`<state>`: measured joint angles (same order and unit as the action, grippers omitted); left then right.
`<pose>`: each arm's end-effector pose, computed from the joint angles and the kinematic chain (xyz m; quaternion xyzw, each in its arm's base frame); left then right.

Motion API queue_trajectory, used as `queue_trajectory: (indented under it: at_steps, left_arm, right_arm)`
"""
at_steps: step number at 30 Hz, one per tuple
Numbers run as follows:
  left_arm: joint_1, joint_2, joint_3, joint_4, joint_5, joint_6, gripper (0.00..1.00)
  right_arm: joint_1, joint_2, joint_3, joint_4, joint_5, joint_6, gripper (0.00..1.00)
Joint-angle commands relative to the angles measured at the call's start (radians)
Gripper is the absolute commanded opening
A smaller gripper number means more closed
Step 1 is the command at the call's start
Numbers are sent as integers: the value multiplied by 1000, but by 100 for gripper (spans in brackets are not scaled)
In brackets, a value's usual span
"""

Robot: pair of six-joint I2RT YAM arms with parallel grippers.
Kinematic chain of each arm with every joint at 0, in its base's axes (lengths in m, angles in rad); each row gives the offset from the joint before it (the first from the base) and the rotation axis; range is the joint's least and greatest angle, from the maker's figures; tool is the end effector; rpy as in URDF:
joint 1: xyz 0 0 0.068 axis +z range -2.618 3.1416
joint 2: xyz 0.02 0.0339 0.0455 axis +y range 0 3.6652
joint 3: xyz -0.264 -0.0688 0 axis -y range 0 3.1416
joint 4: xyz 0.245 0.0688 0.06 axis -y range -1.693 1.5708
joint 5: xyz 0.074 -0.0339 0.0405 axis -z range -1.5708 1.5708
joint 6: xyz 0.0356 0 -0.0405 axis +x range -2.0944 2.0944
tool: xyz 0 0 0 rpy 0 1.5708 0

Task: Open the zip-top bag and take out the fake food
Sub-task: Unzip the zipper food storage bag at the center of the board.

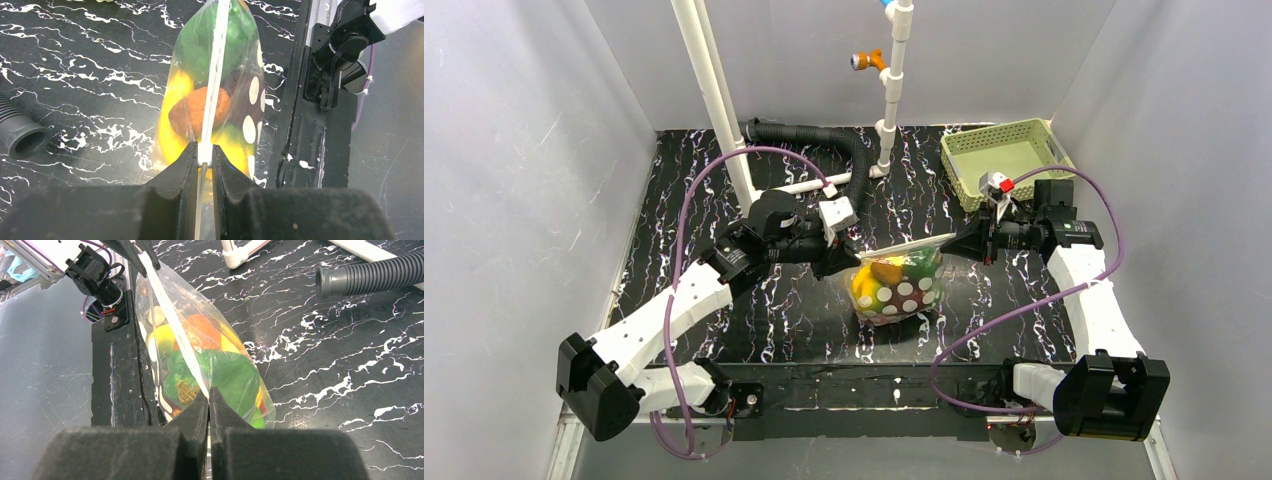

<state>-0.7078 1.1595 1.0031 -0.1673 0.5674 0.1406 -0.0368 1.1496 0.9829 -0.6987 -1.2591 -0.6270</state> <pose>0.1885 -0.1865 0.3435 0.4697 0.6430 -0.3750 0.4746 0.2198 0.0258 0.3083 -0.4152 0.6666 0.4314 0.4440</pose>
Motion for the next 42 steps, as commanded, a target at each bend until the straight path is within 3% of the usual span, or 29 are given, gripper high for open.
queue_trajectory:
  at_steps: [1, 42]
  left_arm:
    - [28, -63, -21, -88, -45, 24, 0]
    - [92, -161, -92, -217, -187, 80, 0]
  right_arm:
    - [-37, -24, -6, 65, 22, 23, 1]
    - [-71, -28, -29, 134, 45, 90, 1]
